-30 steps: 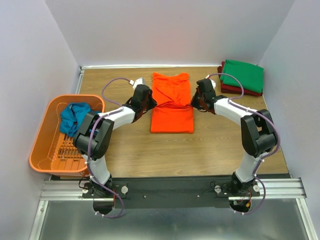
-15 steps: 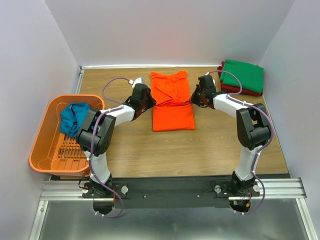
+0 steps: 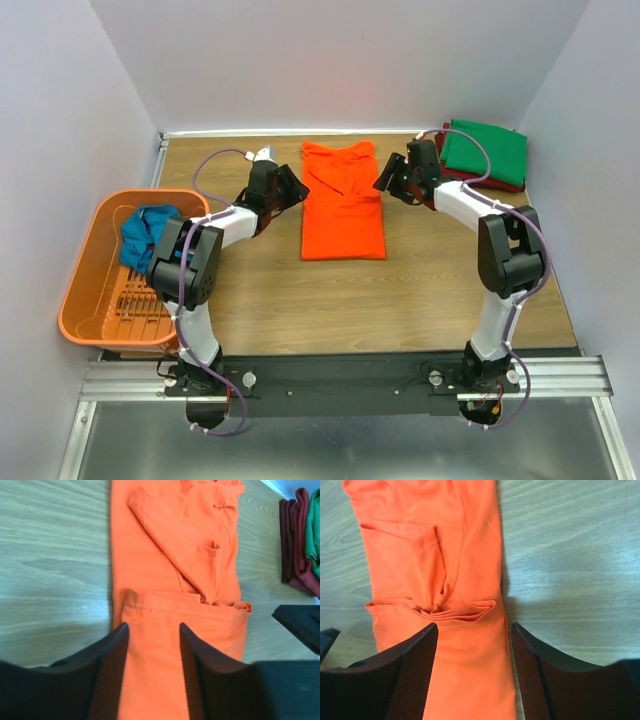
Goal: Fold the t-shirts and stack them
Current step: Fold the tshirt
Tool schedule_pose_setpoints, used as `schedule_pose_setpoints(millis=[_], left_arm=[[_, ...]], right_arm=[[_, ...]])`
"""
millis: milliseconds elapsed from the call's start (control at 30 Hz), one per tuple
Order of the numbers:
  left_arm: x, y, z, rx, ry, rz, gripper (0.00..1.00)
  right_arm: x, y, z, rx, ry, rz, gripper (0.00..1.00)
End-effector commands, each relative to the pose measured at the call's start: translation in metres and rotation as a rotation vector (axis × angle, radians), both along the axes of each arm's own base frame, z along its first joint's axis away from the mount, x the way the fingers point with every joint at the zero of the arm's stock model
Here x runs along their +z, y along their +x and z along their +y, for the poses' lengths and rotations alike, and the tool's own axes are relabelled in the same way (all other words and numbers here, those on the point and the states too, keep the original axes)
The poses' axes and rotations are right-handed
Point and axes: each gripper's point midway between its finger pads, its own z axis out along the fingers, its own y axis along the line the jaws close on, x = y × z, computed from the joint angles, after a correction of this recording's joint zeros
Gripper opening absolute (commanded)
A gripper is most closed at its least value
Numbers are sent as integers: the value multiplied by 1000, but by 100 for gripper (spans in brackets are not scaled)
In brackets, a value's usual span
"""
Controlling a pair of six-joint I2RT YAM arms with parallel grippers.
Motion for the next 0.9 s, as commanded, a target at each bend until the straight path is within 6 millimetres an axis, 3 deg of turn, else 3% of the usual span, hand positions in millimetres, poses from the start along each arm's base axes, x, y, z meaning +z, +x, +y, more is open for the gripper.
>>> schedule_pose_setpoints(millis=[0,133,267,300,333,367,433,500,567,600,700,867], left_arm=[[25,0,-2,-43,-7,-65,56],[33,-6,-6,-47,-37,-64,50],[38,-20,-26,-108,-82,-75,28],[36,-26,-36,-136,-92,-66,15],[35,-29,-40,-145,-107,-58,9],[32,-32,-46,-166,-121,-49,0],[27,-36,-54,-190,-133,-37,0],[23,-39,-58,-208,-149,-26,0],[19,-41,-59,-215,-155,-19,0],[18,-42,-60,-217,-157,-17,0],[16,-45,-59,-224,-157,-10,0],[18,-54,-57,-229,-167,-4,0]], right_arm=[[28,-7,6,78,18,-66,68],[18,-24,21,153,28,-48,61],[10,-32,49,250,28,-44,49],[0,-34,59,273,25,-28,46],[1,-32,64,284,28,-32,41],[-10,-32,69,297,30,-9,39],[-12,-26,77,314,45,-10,33],[-28,-24,83,333,52,20,32],[-30,-13,87,338,52,9,32],[-48,-11,86,332,46,39,32],[-74,-4,85,301,60,91,32],[-106,-24,79,273,70,192,38]])
